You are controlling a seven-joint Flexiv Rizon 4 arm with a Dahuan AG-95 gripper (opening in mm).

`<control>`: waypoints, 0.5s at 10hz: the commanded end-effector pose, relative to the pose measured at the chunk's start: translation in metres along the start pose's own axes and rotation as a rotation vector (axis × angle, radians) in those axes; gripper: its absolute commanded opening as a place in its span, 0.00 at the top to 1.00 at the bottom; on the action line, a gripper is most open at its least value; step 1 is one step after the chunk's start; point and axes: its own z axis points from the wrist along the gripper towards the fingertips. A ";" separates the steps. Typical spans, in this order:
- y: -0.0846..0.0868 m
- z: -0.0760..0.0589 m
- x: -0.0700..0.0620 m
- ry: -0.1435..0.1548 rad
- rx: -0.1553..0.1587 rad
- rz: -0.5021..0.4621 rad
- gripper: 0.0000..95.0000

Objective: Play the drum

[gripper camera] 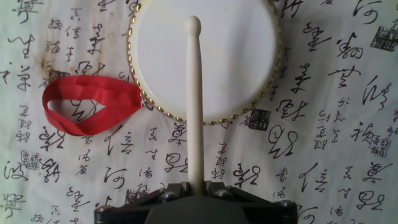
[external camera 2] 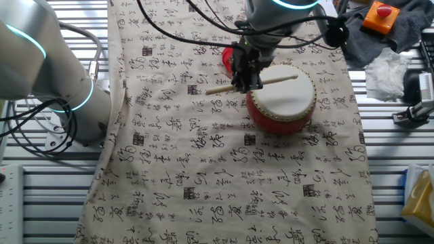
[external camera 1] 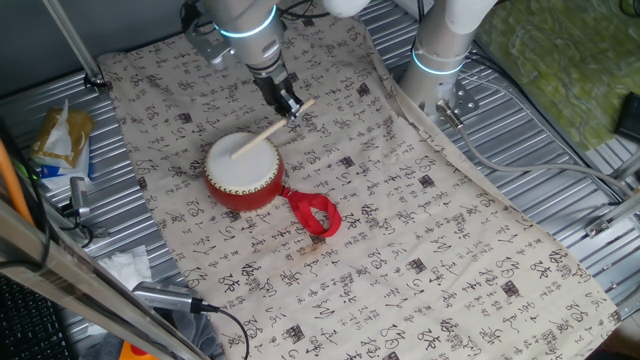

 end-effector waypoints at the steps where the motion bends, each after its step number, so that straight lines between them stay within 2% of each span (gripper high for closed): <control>1: -0.002 0.004 -0.003 0.013 -0.004 -0.009 1.00; 2: -0.003 0.005 -0.004 0.015 -0.006 -0.011 1.00; 3: -0.004 0.008 -0.006 0.033 -0.013 -0.021 1.00; 4: -0.004 0.009 -0.008 0.061 -0.036 -0.020 1.00; 5: -0.003 0.010 -0.009 0.073 -0.049 -0.017 1.00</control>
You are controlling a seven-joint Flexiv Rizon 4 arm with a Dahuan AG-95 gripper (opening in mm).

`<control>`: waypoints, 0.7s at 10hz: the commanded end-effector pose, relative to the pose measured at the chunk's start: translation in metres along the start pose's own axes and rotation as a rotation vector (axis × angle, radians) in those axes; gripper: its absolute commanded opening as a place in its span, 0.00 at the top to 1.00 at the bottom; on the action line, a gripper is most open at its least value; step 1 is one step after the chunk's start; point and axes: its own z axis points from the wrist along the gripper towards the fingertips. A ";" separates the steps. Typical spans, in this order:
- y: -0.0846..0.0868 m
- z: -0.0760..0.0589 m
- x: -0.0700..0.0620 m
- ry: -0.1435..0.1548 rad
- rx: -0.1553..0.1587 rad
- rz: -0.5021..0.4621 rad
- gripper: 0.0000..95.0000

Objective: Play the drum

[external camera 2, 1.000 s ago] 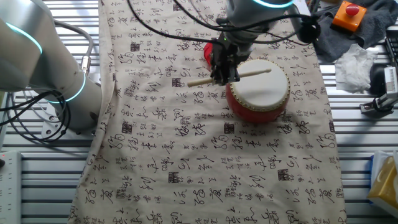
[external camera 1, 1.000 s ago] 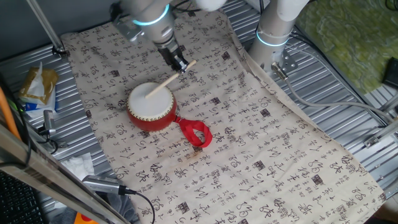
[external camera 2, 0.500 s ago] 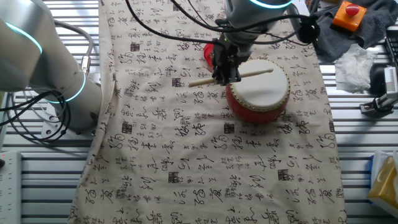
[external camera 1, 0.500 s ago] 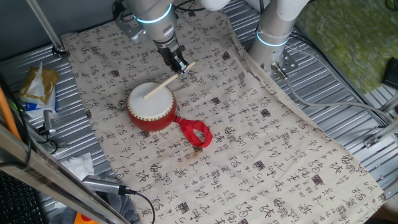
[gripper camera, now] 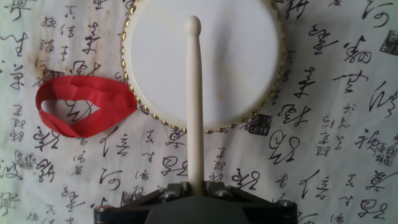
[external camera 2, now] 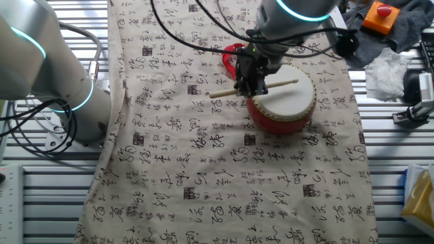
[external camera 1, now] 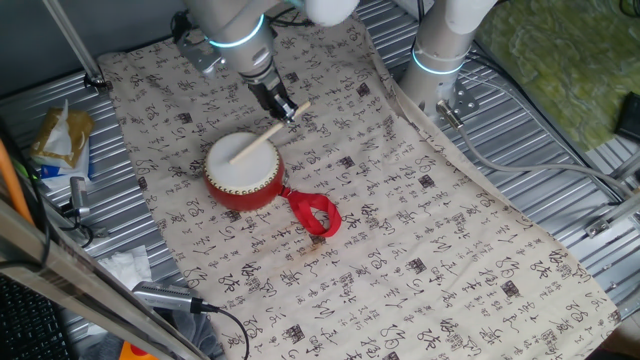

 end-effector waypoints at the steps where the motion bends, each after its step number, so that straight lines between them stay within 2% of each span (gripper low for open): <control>1: 0.001 0.002 -0.005 0.040 -0.046 0.010 1.00; 2: 0.002 0.003 -0.008 0.056 -0.061 0.012 1.00; 3: 0.002 0.005 -0.010 0.070 -0.099 0.037 1.00; 4: 0.002 0.005 -0.010 0.068 -0.123 0.046 1.00; 5: 0.003 0.004 -0.010 0.065 -0.106 0.037 1.00; 7: 0.005 0.001 -0.009 0.066 -0.106 0.041 1.00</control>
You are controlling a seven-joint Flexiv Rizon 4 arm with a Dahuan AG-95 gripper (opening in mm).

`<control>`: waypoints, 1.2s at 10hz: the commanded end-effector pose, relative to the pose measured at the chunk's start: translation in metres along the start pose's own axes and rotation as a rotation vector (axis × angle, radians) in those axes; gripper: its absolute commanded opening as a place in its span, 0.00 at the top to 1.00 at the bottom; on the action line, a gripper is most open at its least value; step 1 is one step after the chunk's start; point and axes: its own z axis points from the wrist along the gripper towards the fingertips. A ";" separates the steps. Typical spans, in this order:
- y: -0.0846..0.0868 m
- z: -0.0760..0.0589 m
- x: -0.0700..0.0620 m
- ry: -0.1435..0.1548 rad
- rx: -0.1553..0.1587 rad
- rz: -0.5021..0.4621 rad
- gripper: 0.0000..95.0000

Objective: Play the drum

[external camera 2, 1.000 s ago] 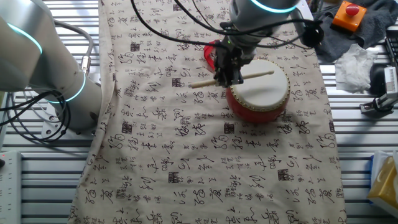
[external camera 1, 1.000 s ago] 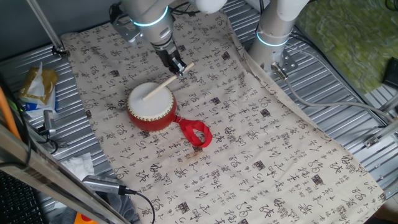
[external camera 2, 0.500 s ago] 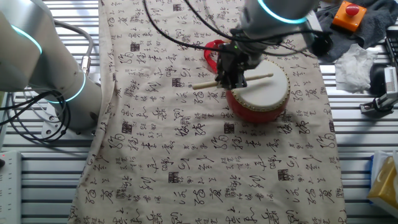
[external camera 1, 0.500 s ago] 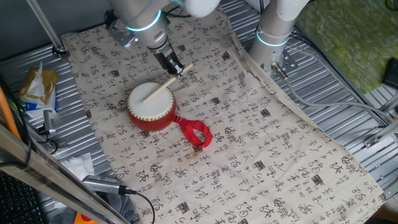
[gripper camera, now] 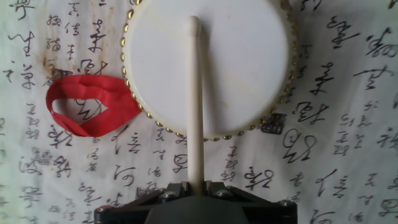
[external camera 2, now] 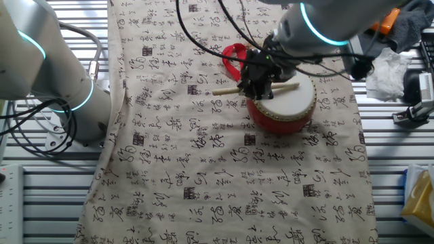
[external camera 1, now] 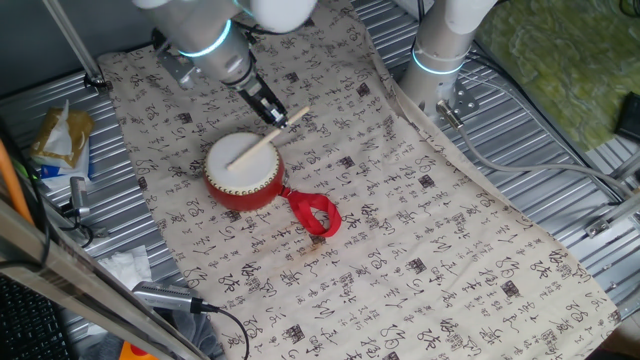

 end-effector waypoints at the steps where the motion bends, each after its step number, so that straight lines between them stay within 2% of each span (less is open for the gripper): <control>1: 0.003 -0.002 0.004 -0.013 0.018 0.000 1.00; 4: 0.004 -0.005 0.006 -0.035 0.022 -0.001 1.00; 6: 0.007 -0.008 0.009 -0.146 0.036 0.025 1.00; 7: 0.009 -0.010 0.010 -0.188 0.041 0.032 1.00; 8: 0.013 -0.014 0.012 -0.258 0.051 0.032 1.00; 9: 0.016 -0.019 0.013 -0.288 0.058 0.029 1.00; 12: 0.022 -0.026 0.014 -0.313 0.060 0.036 1.00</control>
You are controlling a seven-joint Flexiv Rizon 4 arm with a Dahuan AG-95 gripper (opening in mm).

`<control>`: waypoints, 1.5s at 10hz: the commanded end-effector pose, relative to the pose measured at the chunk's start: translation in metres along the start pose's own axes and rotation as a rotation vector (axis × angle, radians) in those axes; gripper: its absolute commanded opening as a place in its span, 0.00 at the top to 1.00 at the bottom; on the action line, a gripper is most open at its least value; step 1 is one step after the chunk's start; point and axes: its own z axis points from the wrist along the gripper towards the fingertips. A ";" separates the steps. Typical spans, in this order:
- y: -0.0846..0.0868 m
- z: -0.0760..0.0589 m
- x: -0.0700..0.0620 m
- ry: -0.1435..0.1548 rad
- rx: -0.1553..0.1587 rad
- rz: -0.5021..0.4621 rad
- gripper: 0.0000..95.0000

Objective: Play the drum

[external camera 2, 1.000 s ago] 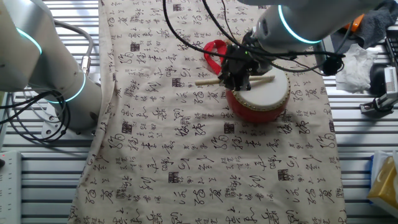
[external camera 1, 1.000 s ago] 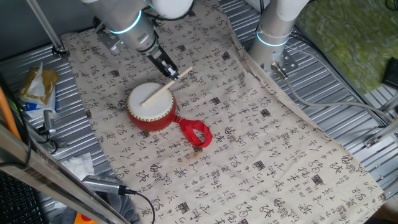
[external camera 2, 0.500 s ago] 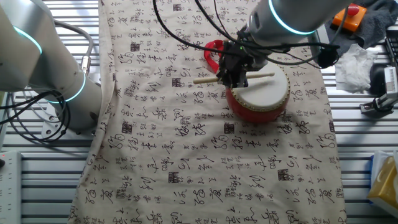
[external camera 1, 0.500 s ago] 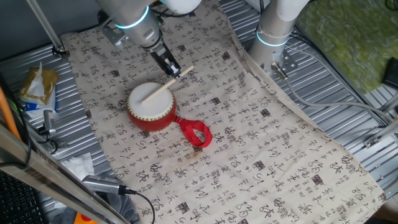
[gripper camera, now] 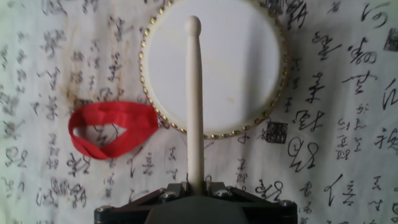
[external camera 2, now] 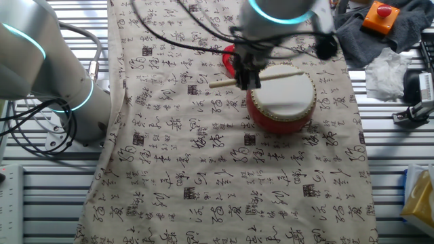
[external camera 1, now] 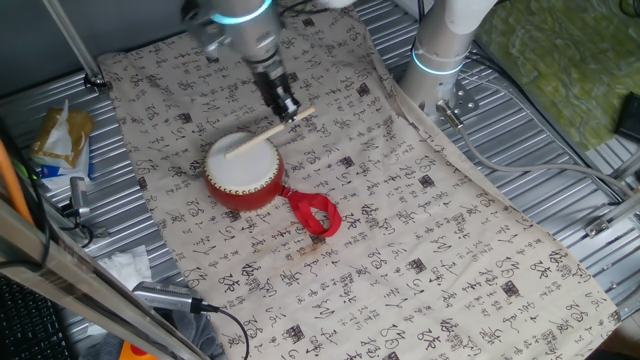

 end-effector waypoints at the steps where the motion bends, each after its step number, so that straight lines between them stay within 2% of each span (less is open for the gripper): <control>1: 0.004 -0.005 -0.003 -0.031 0.002 0.007 1.00; 11: 0.006 -0.006 -0.003 -0.027 0.011 -0.017 1.00; 12: 0.006 -0.007 -0.003 -0.015 0.050 -0.034 1.00; 13: 0.007 -0.007 -0.003 -0.011 0.071 -0.056 1.00; 15: 0.007 -0.007 -0.003 -0.012 0.072 -0.049 1.00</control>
